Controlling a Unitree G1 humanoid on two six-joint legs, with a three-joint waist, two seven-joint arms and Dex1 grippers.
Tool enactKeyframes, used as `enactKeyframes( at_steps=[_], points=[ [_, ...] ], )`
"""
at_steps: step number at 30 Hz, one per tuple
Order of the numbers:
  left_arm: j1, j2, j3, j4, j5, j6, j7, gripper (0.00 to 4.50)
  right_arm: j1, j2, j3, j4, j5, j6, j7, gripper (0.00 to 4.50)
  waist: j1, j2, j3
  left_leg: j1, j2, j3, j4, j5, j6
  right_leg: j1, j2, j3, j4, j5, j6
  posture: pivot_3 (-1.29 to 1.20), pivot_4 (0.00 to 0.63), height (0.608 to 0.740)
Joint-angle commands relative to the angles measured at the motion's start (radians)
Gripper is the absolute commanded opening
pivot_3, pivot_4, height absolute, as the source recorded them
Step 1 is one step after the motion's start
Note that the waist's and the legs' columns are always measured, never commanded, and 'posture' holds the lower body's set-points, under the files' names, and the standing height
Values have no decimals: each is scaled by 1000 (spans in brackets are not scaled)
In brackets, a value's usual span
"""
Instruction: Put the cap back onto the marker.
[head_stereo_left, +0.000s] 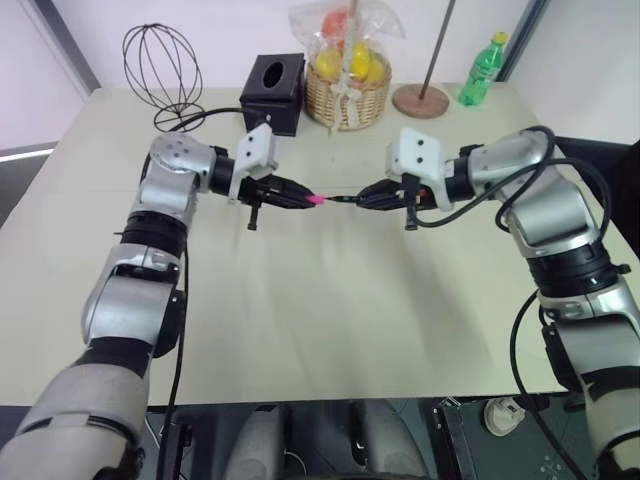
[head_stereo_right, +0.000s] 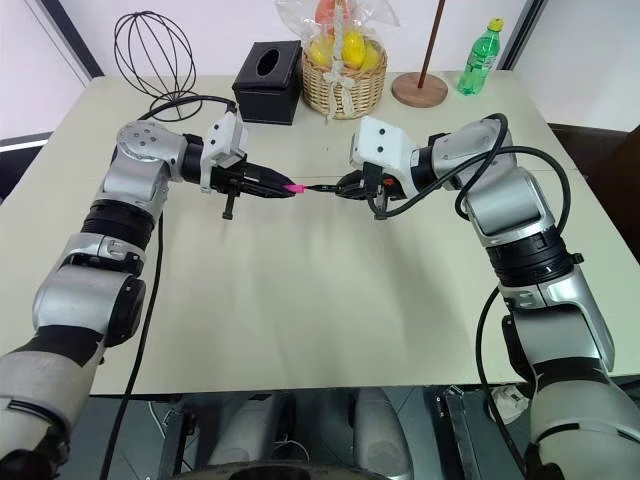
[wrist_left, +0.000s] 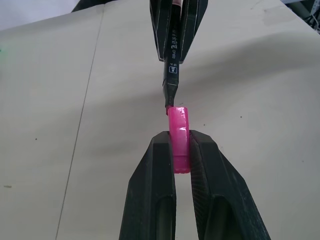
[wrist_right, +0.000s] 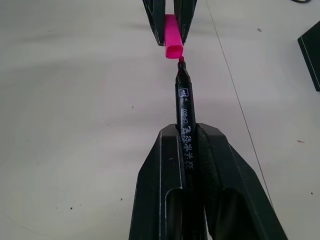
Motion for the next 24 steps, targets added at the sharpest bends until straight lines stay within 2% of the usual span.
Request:
enactKeyframes(
  at_steps=[1, 24],
  points=[
    [-23, 9, 13, 6, -2, -20, 12, 33, -14, -5, -14, -25, 2, -15, -2, 0, 0, 0, 0, 0, 0, 0, 0, 0, 0, 0, 0, 0, 0, 0, 0, 0, 150, 740],
    [-38, -25, 12, 17, -7, -30, 30, 33, -9, -1, -12, -36, 5, -5, -3, 0, 0, 0, 0, 0, 0, 0, 0, 0, 0, 0, 0, 0, 0, 0, 0, 0, 150, 740]
  ],
)
